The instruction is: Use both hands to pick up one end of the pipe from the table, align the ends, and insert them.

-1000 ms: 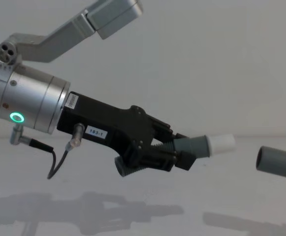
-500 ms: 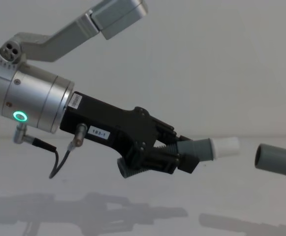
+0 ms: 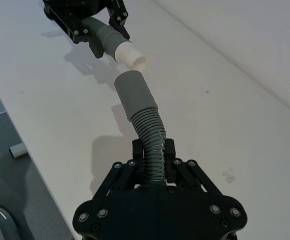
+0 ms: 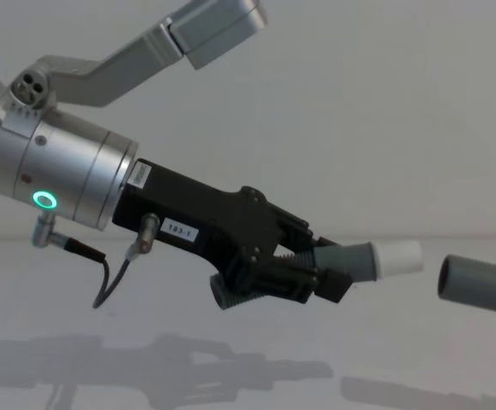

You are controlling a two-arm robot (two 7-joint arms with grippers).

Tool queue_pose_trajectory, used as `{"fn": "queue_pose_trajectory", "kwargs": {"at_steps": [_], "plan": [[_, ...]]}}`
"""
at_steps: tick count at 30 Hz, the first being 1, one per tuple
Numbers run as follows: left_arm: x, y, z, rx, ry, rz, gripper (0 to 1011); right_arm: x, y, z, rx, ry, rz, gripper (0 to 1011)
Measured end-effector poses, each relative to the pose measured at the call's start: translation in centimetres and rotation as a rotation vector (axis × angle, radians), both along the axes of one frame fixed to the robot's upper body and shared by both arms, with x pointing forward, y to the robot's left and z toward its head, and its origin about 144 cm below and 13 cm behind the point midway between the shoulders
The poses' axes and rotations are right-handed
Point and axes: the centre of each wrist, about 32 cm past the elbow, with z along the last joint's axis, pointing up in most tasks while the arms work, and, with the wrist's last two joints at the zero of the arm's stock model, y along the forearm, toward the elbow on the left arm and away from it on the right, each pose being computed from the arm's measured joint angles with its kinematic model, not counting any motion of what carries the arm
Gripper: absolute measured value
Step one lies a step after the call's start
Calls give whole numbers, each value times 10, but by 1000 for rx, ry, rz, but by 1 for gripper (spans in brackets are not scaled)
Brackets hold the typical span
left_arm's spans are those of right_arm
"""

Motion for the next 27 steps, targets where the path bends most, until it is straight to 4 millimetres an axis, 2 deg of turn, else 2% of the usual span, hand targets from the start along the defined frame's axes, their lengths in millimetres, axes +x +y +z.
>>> {"fn": "queue_pose_trajectory", "kwargs": {"at_steps": [27], "plan": [[3, -3, 0, 2, 13, -19, 353, 3, 6, 1, 2, 1, -39, 206]]}}
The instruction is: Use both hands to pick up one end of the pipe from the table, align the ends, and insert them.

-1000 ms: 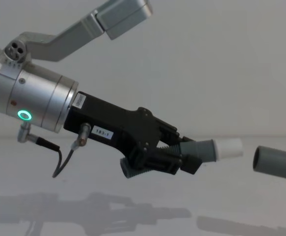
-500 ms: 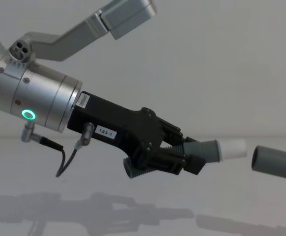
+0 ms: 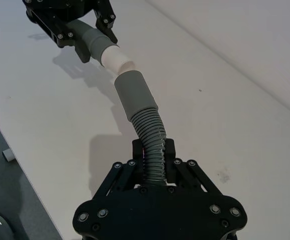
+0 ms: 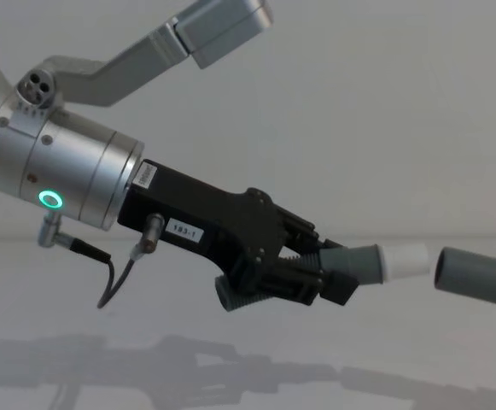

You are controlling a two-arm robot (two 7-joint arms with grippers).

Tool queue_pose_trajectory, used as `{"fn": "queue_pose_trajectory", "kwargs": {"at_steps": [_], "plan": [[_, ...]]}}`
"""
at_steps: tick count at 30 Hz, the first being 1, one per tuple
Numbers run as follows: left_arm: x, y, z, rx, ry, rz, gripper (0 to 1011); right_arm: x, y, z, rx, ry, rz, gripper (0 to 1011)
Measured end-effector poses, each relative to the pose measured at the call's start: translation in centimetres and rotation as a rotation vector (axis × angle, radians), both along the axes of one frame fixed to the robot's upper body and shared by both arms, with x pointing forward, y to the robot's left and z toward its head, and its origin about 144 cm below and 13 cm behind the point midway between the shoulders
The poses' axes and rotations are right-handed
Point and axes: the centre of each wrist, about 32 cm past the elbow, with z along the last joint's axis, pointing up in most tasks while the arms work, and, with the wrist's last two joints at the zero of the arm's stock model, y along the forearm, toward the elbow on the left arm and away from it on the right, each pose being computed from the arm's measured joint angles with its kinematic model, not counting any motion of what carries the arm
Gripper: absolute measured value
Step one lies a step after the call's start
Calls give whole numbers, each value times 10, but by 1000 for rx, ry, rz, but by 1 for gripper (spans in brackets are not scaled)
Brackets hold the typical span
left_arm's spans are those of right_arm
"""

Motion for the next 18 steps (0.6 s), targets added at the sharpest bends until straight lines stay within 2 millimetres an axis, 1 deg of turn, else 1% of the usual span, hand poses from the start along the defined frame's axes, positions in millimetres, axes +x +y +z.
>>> {"fn": "queue_pose_trajectory", "kwargs": {"at_steps": [18], "plan": [[2, -2, -1, 1, 5, -8, 353, 0, 3, 4, -2, 1, 31, 206]]}}
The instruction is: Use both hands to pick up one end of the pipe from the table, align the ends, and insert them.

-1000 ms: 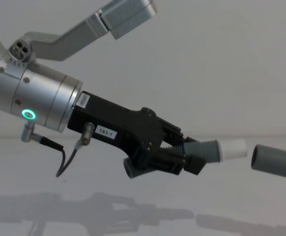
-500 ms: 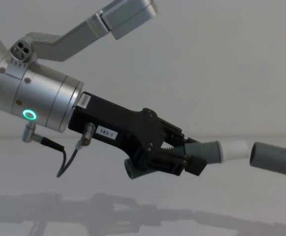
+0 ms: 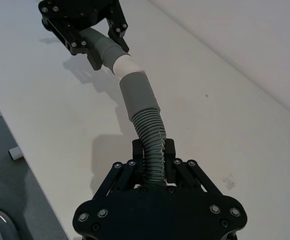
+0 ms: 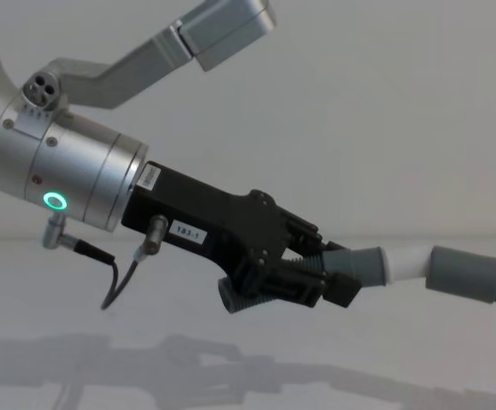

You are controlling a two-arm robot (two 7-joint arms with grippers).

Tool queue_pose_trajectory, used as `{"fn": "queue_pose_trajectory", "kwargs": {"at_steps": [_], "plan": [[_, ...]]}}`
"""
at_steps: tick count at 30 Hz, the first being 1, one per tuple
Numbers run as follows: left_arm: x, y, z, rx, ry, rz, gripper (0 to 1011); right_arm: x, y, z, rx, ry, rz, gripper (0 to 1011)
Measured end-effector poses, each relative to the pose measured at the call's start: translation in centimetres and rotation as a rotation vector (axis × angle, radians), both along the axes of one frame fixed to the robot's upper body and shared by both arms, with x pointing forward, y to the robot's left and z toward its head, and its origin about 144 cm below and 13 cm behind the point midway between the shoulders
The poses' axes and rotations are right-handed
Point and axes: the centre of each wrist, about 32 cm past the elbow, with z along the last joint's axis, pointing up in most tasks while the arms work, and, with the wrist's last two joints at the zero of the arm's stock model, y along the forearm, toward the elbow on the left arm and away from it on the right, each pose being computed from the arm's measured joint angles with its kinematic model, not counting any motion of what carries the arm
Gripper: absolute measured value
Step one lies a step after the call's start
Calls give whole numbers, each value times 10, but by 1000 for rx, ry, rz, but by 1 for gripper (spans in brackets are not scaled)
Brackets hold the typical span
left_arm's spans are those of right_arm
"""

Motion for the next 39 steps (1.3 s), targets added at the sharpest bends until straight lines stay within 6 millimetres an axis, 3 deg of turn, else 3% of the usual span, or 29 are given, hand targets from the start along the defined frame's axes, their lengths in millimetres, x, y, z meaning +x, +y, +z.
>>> {"fn": "queue_pose_trajectory", "kwargs": {"at_steps": [39], "plan": [[3, -6, 3, 18, 14, -44, 353, 0, -6, 7, 2, 1, 41, 206]]}}
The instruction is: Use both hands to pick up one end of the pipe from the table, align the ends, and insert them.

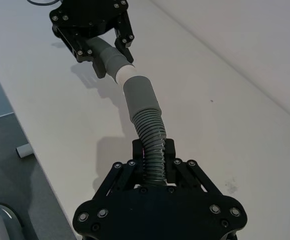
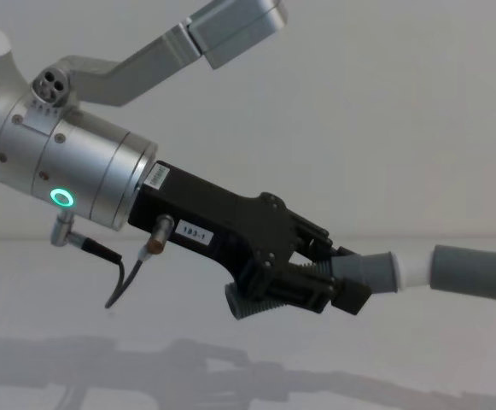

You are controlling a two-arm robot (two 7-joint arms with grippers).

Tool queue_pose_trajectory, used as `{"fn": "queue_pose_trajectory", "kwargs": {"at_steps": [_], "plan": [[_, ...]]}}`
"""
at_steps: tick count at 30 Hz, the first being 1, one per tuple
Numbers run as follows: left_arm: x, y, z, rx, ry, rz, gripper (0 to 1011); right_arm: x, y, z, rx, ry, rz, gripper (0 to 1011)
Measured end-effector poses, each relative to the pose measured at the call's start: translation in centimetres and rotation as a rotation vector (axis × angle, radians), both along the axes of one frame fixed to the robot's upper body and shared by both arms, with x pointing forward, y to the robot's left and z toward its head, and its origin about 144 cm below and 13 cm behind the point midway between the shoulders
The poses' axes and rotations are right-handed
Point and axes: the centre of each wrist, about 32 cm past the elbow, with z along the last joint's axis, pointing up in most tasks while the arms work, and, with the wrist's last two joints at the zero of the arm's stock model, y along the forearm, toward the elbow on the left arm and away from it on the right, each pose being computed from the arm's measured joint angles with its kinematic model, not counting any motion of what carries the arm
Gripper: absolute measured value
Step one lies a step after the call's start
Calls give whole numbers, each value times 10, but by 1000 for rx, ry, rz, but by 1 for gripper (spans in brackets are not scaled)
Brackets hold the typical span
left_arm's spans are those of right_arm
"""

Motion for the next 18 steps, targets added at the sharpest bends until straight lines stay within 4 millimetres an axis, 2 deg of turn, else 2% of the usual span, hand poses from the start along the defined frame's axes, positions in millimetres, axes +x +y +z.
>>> {"fn": "queue_pose_trajectory", "kwargs": {"at_steps": [18], "plan": [[1, -2, 1, 6, 6, -19, 353, 1, -6, 3, -33, -4, 68, 205]]}}
